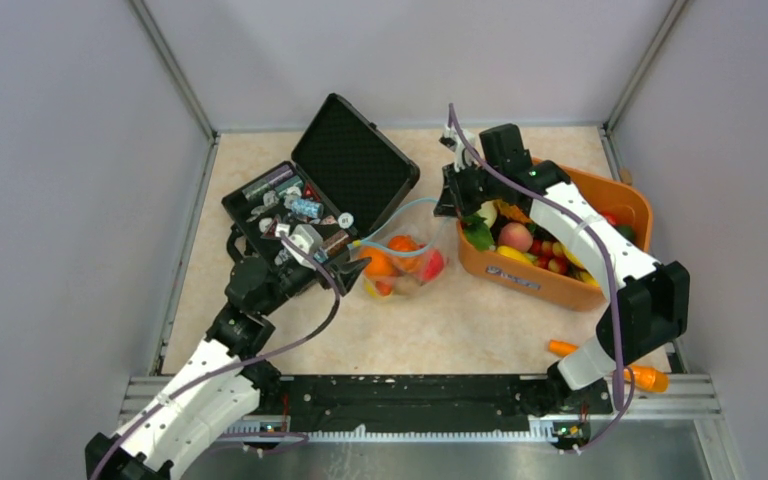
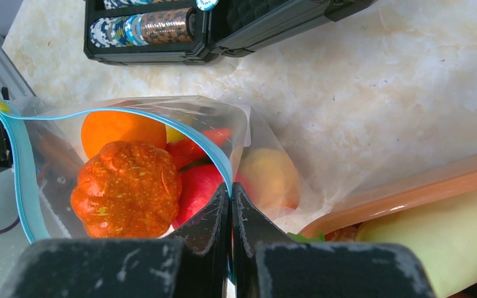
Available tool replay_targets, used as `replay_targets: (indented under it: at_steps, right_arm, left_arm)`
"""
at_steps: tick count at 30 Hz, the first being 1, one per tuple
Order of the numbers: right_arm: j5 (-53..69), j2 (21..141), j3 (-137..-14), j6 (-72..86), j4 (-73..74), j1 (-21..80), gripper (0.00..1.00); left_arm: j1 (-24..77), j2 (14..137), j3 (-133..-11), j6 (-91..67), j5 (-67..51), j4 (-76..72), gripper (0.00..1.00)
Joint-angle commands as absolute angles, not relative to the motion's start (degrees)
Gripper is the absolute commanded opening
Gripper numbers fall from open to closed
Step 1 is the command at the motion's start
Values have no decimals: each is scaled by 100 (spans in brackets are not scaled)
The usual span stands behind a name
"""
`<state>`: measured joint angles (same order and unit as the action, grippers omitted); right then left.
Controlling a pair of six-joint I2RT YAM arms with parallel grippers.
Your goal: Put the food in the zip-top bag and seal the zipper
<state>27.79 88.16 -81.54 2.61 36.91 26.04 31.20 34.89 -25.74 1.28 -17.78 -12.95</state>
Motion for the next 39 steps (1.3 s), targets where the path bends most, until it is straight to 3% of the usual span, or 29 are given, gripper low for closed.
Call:
replay_targets:
  at_steps: [1, 4, 11, 19, 23, 25, 33, 38, 39]
  right_arm:
    - [2909, 8808, -8402, 113, 3630, 2540, 0]
    - [2917, 8808, -8416, 112, 3661, 2531, 0]
    - [2985, 8747, -8448, 123, 3698, 2531, 0]
    - [3067, 8631, -8318, 132, 3646, 2533, 0]
    - [3108, 8631, -8274, 138, 3632, 2531, 0]
    - [3111, 8631, -8262, 140, 3630, 2537, 0]
    - [3061, 8631, -8275, 141, 3625, 2532, 0]
    - [2947, 8661, -8341, 126, 3654, 2531, 0]
    - [2963, 8665, -8359, 131, 3658, 2531, 0]
  left_arm:
    - [2512, 3606, -2335, -450, -3245, -2588, 99]
    - [2317, 3652, -2034, -463, -3840, -3098, 98]
    - [2303, 4227, -1581, -467, -4363, -4295, 83]
    - [2311, 4760, -1367, 158, -4025, -4883, 63]
    - [2308, 5135, -1341, 159, -4062, -5525, 48]
    - [2304, 5301, -1321, 175, -4021, -5768, 30]
    - [2309, 5572, -1466, 371, -4237, -5533, 0]
    - [2309, 5335, -1495, 735, -4091, -4904, 0]
    - [2311, 5261, -1494, 752, -4021, -4811, 10]
